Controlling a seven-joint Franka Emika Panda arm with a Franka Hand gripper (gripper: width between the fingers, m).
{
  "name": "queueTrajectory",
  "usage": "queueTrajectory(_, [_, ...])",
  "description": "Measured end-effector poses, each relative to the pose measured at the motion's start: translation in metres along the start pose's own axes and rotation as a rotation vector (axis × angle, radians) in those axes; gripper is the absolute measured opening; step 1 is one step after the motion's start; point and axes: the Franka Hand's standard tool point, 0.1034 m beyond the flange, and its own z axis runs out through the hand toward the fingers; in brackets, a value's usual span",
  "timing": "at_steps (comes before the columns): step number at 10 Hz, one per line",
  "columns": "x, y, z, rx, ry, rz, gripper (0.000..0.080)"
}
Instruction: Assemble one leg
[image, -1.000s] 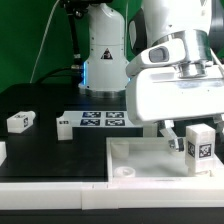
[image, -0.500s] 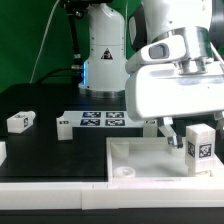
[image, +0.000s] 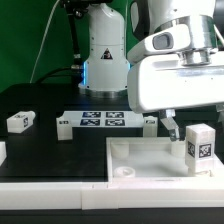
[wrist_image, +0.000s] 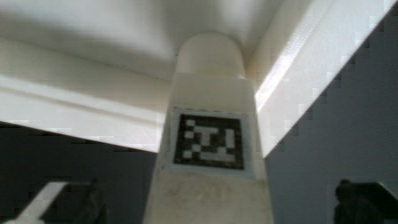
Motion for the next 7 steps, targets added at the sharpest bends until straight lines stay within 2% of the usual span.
queueTrajectory(2, [-0.007,-0.002,0.003,0.048,-0.225,0.033,0.0649])
queueTrajectory(4, [-0.008,-0.005,0.000,0.073,-0.442,0.090,0.0649])
queueTrajectory(5, [-0.001,-0.006,0.001,0.082,-0.478,0.091,0.0649])
queueTrajectory(6, [0.004,-0.005,0.003,0.077,-0.445,0.091,0.0649])
queueTrajectory(7, [0.003,-0.004,0.004,0.077,-0.445,0.090,0.0649])
